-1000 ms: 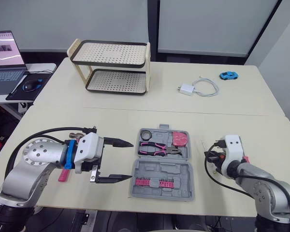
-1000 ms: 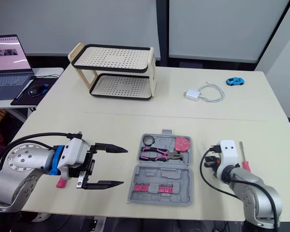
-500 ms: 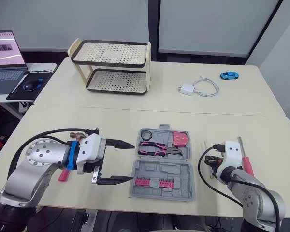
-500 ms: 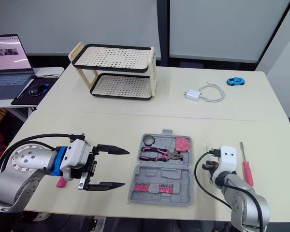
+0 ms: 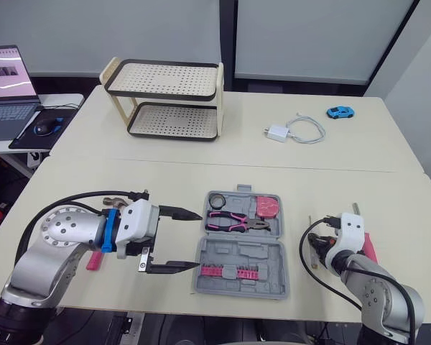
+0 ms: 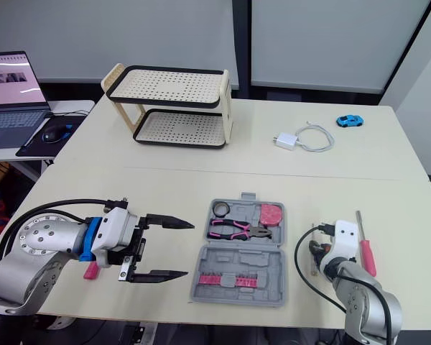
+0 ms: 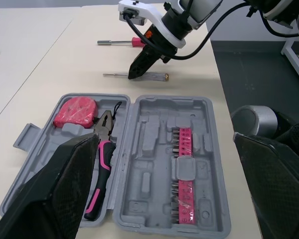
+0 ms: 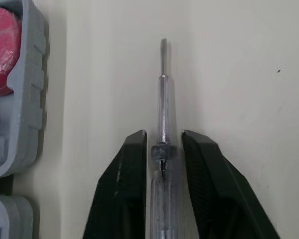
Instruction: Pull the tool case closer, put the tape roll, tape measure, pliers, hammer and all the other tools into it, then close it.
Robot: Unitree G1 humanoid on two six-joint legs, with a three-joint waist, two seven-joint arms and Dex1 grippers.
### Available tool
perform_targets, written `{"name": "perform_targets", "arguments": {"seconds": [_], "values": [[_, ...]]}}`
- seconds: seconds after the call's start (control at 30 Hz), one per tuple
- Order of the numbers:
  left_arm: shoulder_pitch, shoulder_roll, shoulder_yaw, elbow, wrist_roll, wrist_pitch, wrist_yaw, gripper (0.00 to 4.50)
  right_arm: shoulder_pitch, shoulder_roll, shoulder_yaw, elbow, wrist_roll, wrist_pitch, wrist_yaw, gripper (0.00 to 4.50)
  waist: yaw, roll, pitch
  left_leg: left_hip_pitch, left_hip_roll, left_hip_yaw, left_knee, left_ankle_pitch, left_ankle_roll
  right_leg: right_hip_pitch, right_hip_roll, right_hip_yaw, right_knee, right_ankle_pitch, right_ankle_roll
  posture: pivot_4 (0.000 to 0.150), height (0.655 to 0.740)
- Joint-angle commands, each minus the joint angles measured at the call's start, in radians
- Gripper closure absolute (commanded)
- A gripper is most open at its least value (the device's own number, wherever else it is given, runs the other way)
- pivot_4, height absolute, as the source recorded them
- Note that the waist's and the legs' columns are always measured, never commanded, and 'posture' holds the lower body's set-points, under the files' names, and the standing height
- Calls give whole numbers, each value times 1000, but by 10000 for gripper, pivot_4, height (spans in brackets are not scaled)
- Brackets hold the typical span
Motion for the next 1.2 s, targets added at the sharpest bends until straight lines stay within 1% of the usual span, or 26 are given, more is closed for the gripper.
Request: {"name": "perform_targets", "arguments": {"seconds": [0.03,0.13,0.17,0.2,0.27,0.33,0.4,0.47,0.5,0.53,0.6,0.63,0.7,0.87,1.0,1.2], "values": [[6,-9,-4,-14,6,-19,9,0,-15,-24,-25,-72,23,47,-10,22601,0,0,0,0,0,0,0,0,0,0,0,0,0,0,0,1500,7350],[11,-12,1,-11,9,-25,13,0,-21,-69,-51,-156,71,108,43,17396,0,0,0,0,0,0,0,0,0,0,0,0,0,0,0,1500,7350],[13,-12,4,-10,10,-27,13,0,-22,-94,-56,-182,96,131,69,17396,0,0,0,0,0,0,0,0,0,0,0,0,0,0,0,1500,7350],[16,-12,7,-9,10,-27,14,0,-16,-147,-48,-206,118,140,104,17396,0,0,0,0,0,0,0,0,0,0,0,0,0,0,0,1500,7350],[24,-9,14,-10,8,-29,14,0,15,-332,10,-235,146,83,201,17396,0,1,0,0,0,0,0,0,0,0,0,0,0,0,0,1500,7350],[33,-7,18,-11,7,-30,15,0,51,-528,72,-233,164,-30,323,17396,0,1,0,0,-1,0,1,0,0,1,-1,0,0,0,0,1500,7350],[40,-5,20,-14,6,-31,16,0,86,-685,128,-194,141,-227,440,17396,-1,0,-1,2,0,0,2,0,0,3,0,-1,0,0,0,1500,7350],[41,-4,19,-16,6,-30,16,0,94,-883,198,-107,90,-480,621,17396,-4,1,0,4,0,-1,2,0,0,5,1,-2,0,0,0,1500,7350],[40,-4,18,-16,6,-29,16,0,93,-944,218,-70,81,-565,683,17396,-7,1,-1,5,0,-1,2,0,0,6,0,-1,0,0,0,1500,7350],[39,-5,15,-18,8,-29,18,0,44,-1053,290,18,11,-753,786,17396,-10,1,-1,6,0,0,2,0,0,7,0,-1,0,0,0,1500,7350],[38,-8,9,-23,10,-28,23,0,-49,-1165,392,154,-74,-1007,919,17396,-18,1,0,10,0,2,2,0,0,11,0,0,-2,-1,0,1500,7350],[40,-10,7,-29,12,-27,27,0,-116,-1191,446,221,-119,-1116,966,17396,-20,0,0,11,0,2,2,0,0,13,0,0,-1,0,0,1500,7350],[42,-13,2,-35,15,-28,31,0,-243,-1188,538,328,-185,-1281,1039,17396,-22,-1,1,15,1,3,1,0,0,14,0,1,-1,0,0,1500,7350],[39,-17,-9,-38,24,-30,36,0,-455,-1120,705,502,-307,-1543,1179,17396,-17,0,1,13,1,4,0,0,1,13,-1,0,-1,0,-1,1500,7350],[28,-21,-23,-38,32,-31,43,0,-556,-1074,803,608,-389,-1674,1261,17396,-14,1,2,11,0,5,2,0,1,12,-2,0,-1,0,0,1500,7350],[32,-27,-33,-38,45,-38,54,0,-623,-1007,871,669,-471,-1731,1305,17396,-12,1,2,11,0,5,2,0,1,12,-2,0,-1,0,0,1500,7350]]}}
